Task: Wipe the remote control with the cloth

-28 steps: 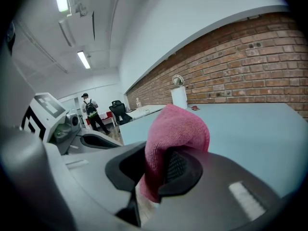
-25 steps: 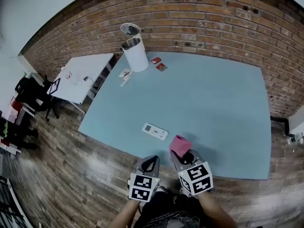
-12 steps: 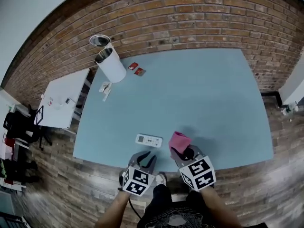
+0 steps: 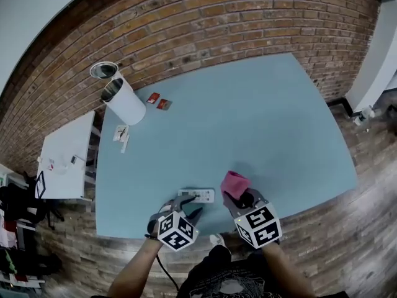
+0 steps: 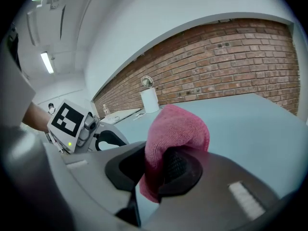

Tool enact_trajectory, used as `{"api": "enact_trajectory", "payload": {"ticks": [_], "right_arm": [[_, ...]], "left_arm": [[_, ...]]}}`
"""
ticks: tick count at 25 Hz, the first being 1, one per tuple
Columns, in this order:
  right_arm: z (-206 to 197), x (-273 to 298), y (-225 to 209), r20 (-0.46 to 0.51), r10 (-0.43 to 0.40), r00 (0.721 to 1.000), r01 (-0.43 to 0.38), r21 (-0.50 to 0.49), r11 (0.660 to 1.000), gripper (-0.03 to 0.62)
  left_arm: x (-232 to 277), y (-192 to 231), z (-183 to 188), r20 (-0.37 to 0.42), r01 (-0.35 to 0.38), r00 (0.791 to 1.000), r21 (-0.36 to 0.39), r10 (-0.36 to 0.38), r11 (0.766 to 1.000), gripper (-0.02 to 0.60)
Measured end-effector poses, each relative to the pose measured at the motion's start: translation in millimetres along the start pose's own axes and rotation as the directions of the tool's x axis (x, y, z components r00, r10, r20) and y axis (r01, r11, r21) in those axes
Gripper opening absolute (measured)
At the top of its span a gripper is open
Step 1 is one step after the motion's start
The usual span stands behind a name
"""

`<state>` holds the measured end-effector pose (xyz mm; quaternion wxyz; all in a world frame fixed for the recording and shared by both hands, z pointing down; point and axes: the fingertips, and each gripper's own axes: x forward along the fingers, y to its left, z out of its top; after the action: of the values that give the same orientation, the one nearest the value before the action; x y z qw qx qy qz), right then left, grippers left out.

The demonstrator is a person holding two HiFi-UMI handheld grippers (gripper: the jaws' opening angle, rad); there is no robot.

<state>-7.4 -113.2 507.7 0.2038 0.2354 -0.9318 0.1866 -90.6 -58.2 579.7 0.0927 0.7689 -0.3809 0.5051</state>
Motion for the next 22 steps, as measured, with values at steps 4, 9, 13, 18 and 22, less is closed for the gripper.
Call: {"api": "enact_trajectory", "payload": {"ticks": [4, 9, 13, 18, 22], "right_arm": [[3, 8, -3, 0.002, -0.060, 0.998, 0.060, 0.027, 0.998, 0.058], [3, 13, -3, 0.005, -0.122, 0.993, 0.121, 0.051, 0.991, 0.058], [2, 13, 0, -0.001, -0.159, 0.987, 0.159, 0.064, 0.985, 0.059], [-1, 9, -2, -0.005, -0.205, 0.979, 0.204, 0.081, 0.976, 0.060], [-3, 6, -4, -0.010, -0.238, 0.971, 0.238, 0.092, 0.967, 0.060]], "left_arm": [[9, 5, -5, -0.036, 0.118, 0.993, 0.105, -0.115, 0.987, 0.204], [22, 6, -9, -0.113, 0.247, 0.968, 0.240, -0.226, 0.939, 0.259], [31, 9, -6, -0.143, 0.307, 0.950, 0.285, -0.277, 0.908, 0.289], [46, 7, -17, -0.236, 0.391, 0.916, 0.351, -0.324, 0.851, 0.305], [52, 5, -21, -0.304, 0.477, 0.870, 0.316, -0.389, 0.820, 0.304]]}}
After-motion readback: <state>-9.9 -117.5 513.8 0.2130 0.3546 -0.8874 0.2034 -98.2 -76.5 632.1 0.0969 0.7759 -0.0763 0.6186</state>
